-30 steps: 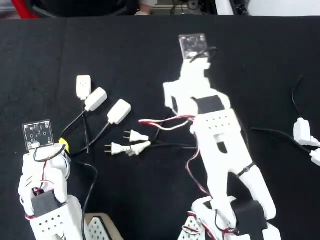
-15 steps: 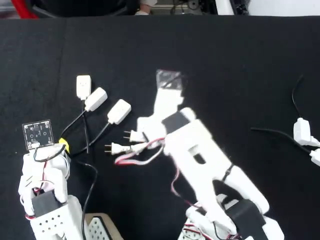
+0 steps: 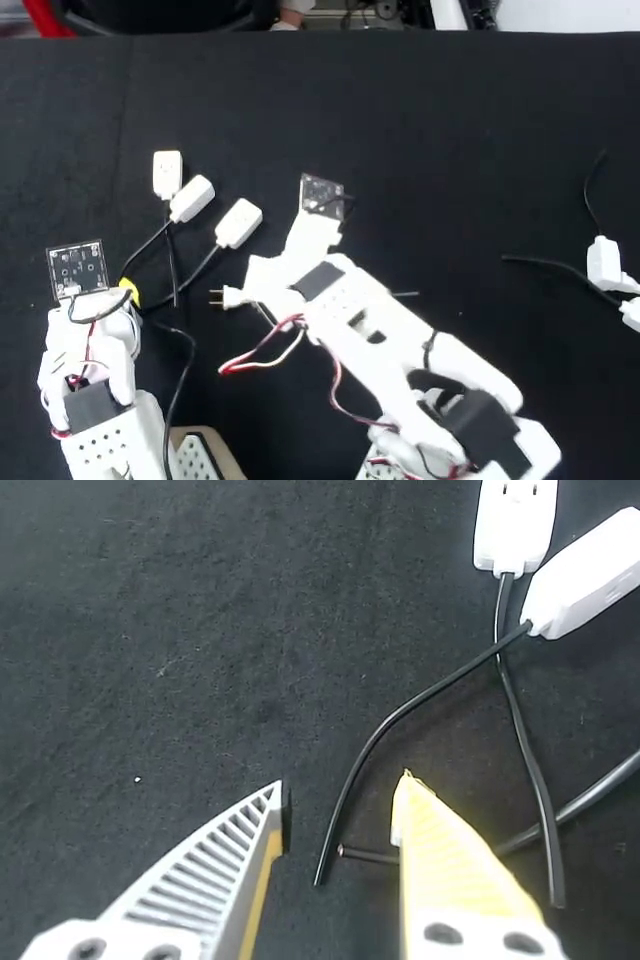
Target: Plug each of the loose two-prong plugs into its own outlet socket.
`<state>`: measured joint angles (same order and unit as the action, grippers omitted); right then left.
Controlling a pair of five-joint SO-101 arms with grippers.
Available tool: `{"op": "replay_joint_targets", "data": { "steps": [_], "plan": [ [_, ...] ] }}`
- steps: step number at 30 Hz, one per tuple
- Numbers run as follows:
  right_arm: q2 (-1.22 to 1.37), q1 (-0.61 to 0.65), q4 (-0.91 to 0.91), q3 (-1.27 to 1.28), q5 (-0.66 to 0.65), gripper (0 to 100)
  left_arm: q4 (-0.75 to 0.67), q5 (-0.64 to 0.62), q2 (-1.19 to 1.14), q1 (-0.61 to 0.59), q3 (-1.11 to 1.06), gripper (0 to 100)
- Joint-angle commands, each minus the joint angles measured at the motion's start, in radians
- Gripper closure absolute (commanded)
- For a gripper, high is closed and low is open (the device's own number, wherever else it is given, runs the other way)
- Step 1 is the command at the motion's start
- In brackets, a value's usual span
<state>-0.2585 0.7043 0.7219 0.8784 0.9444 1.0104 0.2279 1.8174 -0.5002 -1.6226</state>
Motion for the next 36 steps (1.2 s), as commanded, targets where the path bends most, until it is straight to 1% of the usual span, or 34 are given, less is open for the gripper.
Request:
{"op": "replay_joint_targets", "data": {
  "steps": [1, 6, 11, 15, 18, 24, 28, 33, 36],
  "plan": [
    [0.041, -0.066, 0.018, -0.056, 0.028, 79.6, -0.026, 0.006, 0.005, 0.005, 0.007, 82],
    [0.099, -0.084, 0.158, -0.156, 0.029, 79.7, -0.026, 0.006, 0.005, 0.005, 0.007, 82],
    [0.163, -0.057, 0.107, -0.165, 0.037, 79.7, -0.026, 0.006, 0.005, 0.010, 0.008, 82],
    [0.234, 0.015, 0.037, -0.168, 0.058, 79.7, -0.026, 0.006, 0.005, 0.012, 0.008, 82],
    [0.257, 0.040, 0.005, -0.170, 0.058, 79.7, -0.026, 0.006, 0.005, 0.010, 0.008, 82],
    [0.259, 0.035, 0.040, -0.196, 0.057, 79.7, -0.026, 0.006, 0.005, 0.007, 0.008, 82],
    [0.259, 0.035, 0.112, -0.242, 0.057, 79.8, -0.026, 0.006, 0.005, 0.007, 0.008, 82],
    [0.259, 0.021, 0.166, -0.282, 0.054, 85.2, -0.025, 0.006, 0.005, 0.005, 0.010, 82],
    [0.259, 0.026, 0.166, -0.282, 0.049, 91.0, -0.025, 0.006, 0.005, 0.005, 0.010, 82]
  ]
}}
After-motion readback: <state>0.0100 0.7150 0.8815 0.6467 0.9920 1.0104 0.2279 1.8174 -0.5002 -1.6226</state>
